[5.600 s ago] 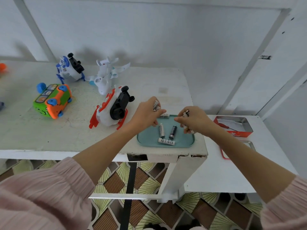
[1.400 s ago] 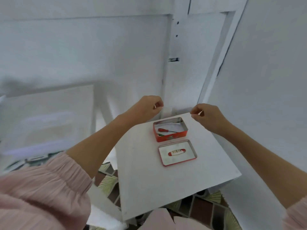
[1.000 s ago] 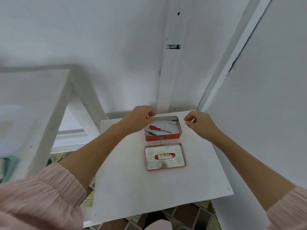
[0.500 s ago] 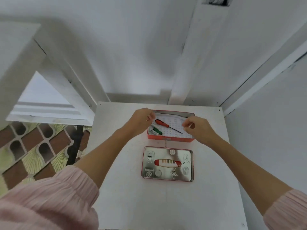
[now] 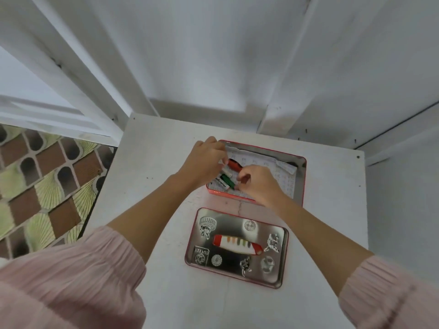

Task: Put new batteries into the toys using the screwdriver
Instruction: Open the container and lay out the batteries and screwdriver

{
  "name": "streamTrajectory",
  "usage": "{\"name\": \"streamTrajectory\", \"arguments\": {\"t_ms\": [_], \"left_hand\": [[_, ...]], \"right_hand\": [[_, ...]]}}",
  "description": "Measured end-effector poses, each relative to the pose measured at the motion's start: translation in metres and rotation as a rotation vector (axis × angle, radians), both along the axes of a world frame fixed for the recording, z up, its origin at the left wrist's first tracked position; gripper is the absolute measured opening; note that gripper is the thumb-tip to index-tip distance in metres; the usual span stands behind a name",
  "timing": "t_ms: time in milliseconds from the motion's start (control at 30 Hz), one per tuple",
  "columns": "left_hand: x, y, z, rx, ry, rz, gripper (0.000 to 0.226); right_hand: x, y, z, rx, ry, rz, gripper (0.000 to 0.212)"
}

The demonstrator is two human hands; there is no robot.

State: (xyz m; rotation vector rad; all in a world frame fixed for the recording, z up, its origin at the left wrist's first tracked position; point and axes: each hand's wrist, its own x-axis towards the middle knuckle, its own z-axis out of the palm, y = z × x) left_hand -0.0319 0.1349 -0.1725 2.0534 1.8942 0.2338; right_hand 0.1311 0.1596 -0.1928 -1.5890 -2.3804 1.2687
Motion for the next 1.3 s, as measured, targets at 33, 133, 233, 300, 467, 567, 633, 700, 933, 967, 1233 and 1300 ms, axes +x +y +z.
{"name": "streamTrajectory", "arguments": {"t_ms": [33,133,233,300,467,567,633,700,933,967,1233,1300], "left_hand": [[0.002,0.003,-0.004,-0.004,0.038,-0.023,0.020],[0.005,0.012,-0.013,-0.038,0.151,-0.112,0.021],[0.005,0.020,-0.018,-0.137,0.242,-0.191,0.022],[0.005,0.022,-0.019,-0.188,0.320,-0.234,0.023],[0.010,0.022,-0.021,-0.206,0.410,-0.225,0.030],[0.017,0.022,-0.020,-0.194,0.455,-0.226,0.030],[0.018,0.021,-0.022,-0.200,0.481,-0.235,0.027],[0.017,0.021,-0.023,-0.216,0.436,-0.220,0.019],[0.007,0.011,0.001,-0.145,-0.495,0.272,0.008],[0.003,0.007,0.006,-0.138,-0.641,0.327,0.009],[-0.022,-0.019,0.025,-0.303,-1.323,0.521,0.032],[-0.025,-0.024,0.029,-0.335,-1.418,0.581,0.025]], "right_hand": [[-0.003,0.002,-0.005,0.009,-0.038,0.022,0.012],[-0.009,0.007,-0.017,0.024,-0.124,0.064,0.016],[-0.012,0.010,-0.024,0.089,-0.200,0.141,0.028],[-0.012,0.011,-0.025,0.145,-0.236,0.189,0.028],[0.001,0.017,-0.018,0.131,-0.173,0.153,0.015],[0.016,0.018,-0.008,-0.031,0.056,-0.035,0.018],[0.024,0.017,-0.001,-0.120,0.178,-0.106,0.018],[0.031,0.017,0.004,-0.240,0.308,-0.190,0.014],[0.042,0.019,0.005,-0.745,0.723,-0.553,0.010],[0.039,0.019,0.005,-0.767,0.748,-0.560,0.011],[-0.012,0.015,0.005,-0.638,0.353,-0.377,0.024],[-0.026,0.013,0.000,-0.390,0.067,-0.074,0.014]]}}
